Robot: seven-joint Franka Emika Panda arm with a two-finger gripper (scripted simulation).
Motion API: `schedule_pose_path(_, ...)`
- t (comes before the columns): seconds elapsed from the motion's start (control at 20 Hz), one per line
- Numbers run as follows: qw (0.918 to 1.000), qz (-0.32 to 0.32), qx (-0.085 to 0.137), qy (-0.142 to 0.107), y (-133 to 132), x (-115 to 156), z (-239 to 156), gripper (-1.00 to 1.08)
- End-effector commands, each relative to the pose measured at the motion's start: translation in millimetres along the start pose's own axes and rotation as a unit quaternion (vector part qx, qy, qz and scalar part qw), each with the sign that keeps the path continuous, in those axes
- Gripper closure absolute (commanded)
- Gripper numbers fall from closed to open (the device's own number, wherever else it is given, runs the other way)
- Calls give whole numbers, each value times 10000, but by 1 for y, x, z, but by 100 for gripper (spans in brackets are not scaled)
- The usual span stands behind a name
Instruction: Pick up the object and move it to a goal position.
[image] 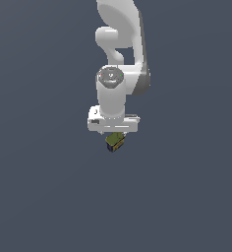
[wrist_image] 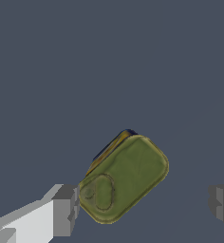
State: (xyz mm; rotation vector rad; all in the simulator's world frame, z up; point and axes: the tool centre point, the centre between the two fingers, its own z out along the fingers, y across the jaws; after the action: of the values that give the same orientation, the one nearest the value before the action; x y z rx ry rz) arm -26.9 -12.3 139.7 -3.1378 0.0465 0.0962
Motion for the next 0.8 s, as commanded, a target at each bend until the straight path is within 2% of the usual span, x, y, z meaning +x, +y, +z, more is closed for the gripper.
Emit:
schedule_pose_path(0.0,10000,0,0,0,0,0,0,-92)
schedule_pose_path(0.4,9999,-5,-120,99,23,9,-13,-92)
schedule_pose_path(0.75,9999,21,-120,101,23,8,-13,-92)
